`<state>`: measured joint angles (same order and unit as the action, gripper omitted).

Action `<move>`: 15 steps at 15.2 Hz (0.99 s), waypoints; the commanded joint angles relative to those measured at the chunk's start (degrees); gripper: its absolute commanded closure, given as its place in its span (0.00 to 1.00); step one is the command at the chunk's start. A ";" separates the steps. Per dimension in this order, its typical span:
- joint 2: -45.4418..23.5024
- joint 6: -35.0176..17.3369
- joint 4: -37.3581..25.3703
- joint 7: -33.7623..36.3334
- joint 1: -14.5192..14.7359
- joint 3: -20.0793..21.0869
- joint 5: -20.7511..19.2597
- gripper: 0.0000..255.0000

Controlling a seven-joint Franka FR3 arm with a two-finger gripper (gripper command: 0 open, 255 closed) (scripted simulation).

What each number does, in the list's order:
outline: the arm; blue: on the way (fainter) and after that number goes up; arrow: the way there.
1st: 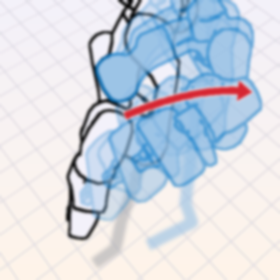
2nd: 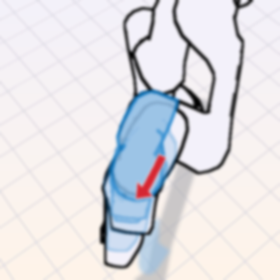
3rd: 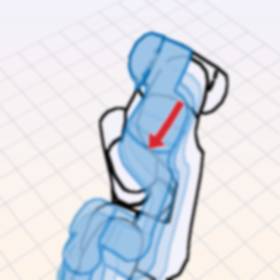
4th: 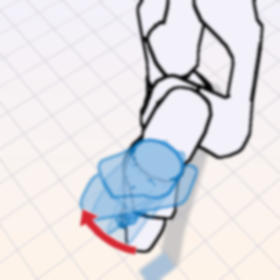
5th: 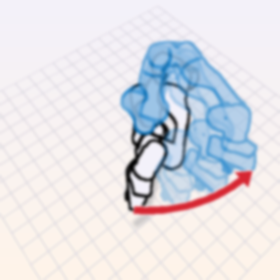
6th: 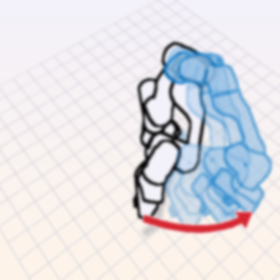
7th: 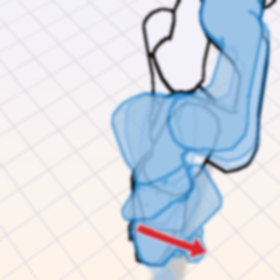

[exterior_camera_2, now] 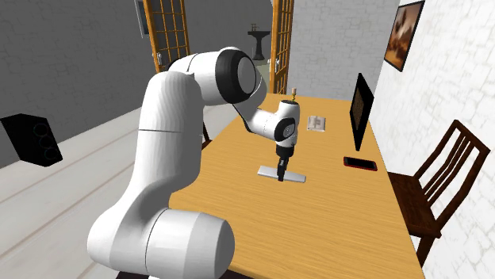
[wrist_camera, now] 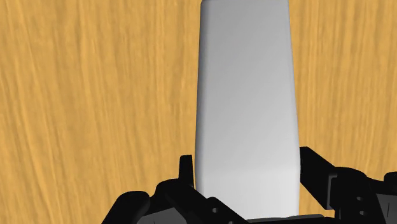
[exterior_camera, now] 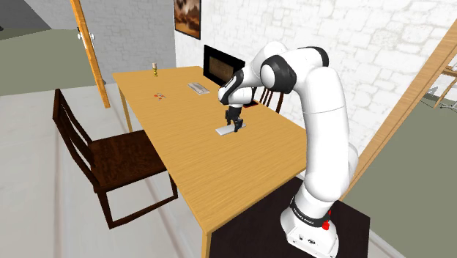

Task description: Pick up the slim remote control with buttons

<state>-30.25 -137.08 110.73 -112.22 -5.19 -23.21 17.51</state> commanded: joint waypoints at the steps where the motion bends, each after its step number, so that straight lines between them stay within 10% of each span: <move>1: -0.03 -0.01 0.02 0.00 0.00 0.01 0.00 1.00; 15: 5.68 6.20 -0.88 2.17 1.58 -2.21 -3.38 1.00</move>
<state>-24.91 -131.49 110.15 -110.39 -3.81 -25.31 14.40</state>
